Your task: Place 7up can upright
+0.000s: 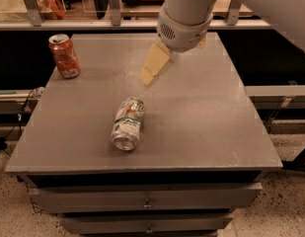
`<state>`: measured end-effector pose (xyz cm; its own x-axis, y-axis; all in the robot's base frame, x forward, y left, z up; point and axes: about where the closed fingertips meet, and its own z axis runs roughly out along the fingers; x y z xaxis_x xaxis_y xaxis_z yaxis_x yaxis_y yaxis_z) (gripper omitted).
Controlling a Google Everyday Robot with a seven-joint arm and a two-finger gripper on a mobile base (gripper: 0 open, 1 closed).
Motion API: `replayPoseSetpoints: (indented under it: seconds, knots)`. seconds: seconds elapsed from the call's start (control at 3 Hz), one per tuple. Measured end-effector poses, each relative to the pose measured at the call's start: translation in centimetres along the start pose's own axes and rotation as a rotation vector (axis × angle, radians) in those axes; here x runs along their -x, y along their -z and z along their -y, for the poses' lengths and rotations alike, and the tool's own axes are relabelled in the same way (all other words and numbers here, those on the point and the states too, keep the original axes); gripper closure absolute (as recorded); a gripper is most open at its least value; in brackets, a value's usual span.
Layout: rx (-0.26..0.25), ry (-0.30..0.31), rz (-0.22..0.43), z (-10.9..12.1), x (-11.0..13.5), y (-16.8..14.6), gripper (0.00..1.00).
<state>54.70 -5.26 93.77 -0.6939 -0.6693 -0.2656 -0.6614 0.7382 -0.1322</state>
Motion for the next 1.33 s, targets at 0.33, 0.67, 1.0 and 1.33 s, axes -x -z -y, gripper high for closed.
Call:
replayPoseSetpoints:
  seconds: [0.33,0.67,1.0,1.33]
  knots:
    - [0.059,-0.191,0.041,-0.7,0.0,1.1,0.00]
    - [0.081,-0.358,0.041,-1.8,0.1,1.3,0.00]
    - [0.077,-0.502,0.005,-2.9,0.5,-0.5,0.00]
    - [0.048,-0.641,-0.067,-3.9,0.9,-3.4,0.00]
